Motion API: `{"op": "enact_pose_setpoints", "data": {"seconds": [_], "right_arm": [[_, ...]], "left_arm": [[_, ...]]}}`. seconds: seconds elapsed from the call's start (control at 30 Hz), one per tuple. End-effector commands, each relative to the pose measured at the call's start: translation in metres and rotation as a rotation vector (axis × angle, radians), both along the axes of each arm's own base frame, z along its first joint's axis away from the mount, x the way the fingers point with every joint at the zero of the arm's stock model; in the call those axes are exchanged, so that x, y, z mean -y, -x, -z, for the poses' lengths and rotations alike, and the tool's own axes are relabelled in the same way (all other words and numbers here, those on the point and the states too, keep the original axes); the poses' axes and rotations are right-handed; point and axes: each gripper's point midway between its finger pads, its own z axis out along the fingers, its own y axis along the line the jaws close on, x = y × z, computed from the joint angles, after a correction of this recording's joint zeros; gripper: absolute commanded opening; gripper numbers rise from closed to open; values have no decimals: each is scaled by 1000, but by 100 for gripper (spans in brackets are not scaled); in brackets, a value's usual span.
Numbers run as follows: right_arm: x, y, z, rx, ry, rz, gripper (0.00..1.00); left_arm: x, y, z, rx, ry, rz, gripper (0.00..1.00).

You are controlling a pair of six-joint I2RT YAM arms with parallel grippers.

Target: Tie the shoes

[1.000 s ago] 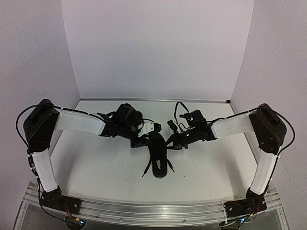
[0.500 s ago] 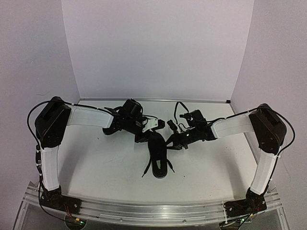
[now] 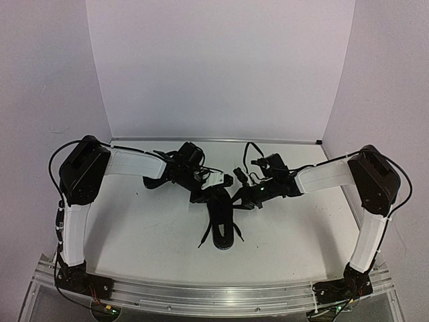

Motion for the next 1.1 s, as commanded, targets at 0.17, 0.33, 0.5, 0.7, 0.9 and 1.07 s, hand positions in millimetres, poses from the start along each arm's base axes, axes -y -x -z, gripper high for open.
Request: {"op": "enact_pose_setpoints", "data": {"seconds": [0.17,0.33,0.5,0.7,0.9,1.07], "right_arm": [[-6,-6,-19,49,-45,-11,0],[-5,-7,-18,54,-39,-3,0],[-2,-6,-13,46,-23,11,0],[3,-5,-9,50,-1,31,0],[9,-6,-7,59,19,58,0],[18,-5,-7,66,34,82,0]], "left_arm": [[4,3,1,-9,-19,52,30],[2,4,-12,9,16,25,8],[-5,6,-37,34,67,-31,0],[-20,12,-54,48,97,-108,0],[-33,20,-48,32,77,-141,0],[-39,23,-43,23,79,-171,0]]}}
